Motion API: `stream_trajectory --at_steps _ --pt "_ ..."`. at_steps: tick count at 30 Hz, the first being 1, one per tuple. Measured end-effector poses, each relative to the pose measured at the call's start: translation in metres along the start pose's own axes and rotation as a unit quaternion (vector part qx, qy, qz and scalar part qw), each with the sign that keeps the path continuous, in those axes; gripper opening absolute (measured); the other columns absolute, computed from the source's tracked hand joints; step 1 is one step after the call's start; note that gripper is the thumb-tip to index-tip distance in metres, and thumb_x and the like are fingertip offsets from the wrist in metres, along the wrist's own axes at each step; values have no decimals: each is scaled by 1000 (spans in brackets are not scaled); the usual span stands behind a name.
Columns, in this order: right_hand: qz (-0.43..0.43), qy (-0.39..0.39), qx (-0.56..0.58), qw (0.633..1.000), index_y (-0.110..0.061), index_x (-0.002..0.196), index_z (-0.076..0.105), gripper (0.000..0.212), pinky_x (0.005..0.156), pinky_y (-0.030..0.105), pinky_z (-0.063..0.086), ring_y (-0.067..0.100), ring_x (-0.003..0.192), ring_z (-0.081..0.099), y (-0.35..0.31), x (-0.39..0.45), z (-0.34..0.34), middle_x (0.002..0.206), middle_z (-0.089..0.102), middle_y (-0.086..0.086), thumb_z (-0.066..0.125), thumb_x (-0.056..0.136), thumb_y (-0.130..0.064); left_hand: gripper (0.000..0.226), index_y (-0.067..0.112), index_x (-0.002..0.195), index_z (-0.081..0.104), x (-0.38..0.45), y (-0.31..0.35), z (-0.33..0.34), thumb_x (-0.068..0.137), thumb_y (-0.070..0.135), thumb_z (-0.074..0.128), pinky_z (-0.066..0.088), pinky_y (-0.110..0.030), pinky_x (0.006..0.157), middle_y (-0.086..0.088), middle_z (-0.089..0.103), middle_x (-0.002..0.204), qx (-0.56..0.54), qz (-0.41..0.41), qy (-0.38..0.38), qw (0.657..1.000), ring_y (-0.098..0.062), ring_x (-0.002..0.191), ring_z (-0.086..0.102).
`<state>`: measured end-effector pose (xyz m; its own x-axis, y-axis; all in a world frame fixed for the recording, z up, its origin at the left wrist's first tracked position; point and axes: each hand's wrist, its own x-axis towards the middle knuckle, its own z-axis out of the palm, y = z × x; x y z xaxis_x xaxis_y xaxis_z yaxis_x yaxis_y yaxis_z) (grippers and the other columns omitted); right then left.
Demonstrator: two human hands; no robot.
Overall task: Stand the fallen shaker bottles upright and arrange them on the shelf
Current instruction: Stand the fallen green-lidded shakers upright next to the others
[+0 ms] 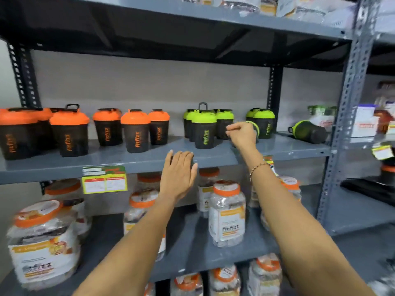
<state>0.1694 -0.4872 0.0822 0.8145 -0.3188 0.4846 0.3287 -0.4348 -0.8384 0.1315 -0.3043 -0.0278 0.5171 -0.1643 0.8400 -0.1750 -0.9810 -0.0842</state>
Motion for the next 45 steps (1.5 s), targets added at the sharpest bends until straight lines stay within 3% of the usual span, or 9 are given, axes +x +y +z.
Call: stream_trajectory --at_steps 4,13,19,24,28,34,39,42,45 --pt "96 32 -28 995 4 117 62 35 93 36 46 36 119 55 39 40 -38 124 63 22 59 90 -17 43 10 115 63 23 50 26 94 35 36 24 -41 108 -5 65 115 22 8 -4 1000 -25 109 59" --pt "108 -181 -170 963 -4 137 47 100 113 47 27 36 135 38 51 77 -42 147 42 17 24 79 -81 42 10 113 63 32 83 57 95 36 36 25 -44 107 -8 65 112 91 -47 17 995 -28 103 59" --pt "118 -226 -177 951 -16 139 44 84 109 42 33 34 133 39 51 90 -39 148 41 12 46 76 -71 42 9 116 62 29 88 59 95 36 36 22 -44 111 -8 63 115 95 -66 33 993 -29 108 57" --pt "44 -135 -248 958 -14 121 59 72 92 34 40 32 122 50 60 101 -48 131 57 12 59 70 -65 41 9 115 61 31 92 60 95 35 36 27 -44 108 -8 63 115 91 -72 53 992 -29 107 57" --pt "35 -218 -282 934 -12 138 44 82 103 39 36 35 133 40 55 108 -53 146 43 13 49 80 -70 41 8 114 62 31 92 62 95 34 37 28 -44 107 -9 63 115 92 -79 63 991 -30 106 56" --pt "48 -266 -156 950 -3 138 42 69 101 39 43 35 128 47 62 114 -53 146 43 15 50 89 -52 40 8 115 61 31 91 63 95 34 38 29 -44 106 -9 62 116 95 -71 65 991 -30 106 56" --pt "149 -273 -1 950 -13 111 50 56 63 26 55 23 91 58 68 110 -53 126 53 10 72 74 -49 38 10 115 59 31 90 63 95 35 38 30 -43 105 -8 61 115 85 -63 68 992 -27 106 55" --pt "228 -257 187 920 -14 116 54 57 58 30 55 23 106 59 80 117 -59 126 58 7 78 71 -39 37 10 115 59 30 88 63 95 35 39 30 -43 105 -8 61 114 81 -56 71 993 -27 105 55" --pt "258 -255 368 856 -16 124 56 57 63 35 53 25 112 59 91 121 -62 123 62 9 78 75 -33 37 10 113 60 29 87 63 95 35 39 31 -42 103 -7 62 113 78 -52 68 993 -27 103 56"
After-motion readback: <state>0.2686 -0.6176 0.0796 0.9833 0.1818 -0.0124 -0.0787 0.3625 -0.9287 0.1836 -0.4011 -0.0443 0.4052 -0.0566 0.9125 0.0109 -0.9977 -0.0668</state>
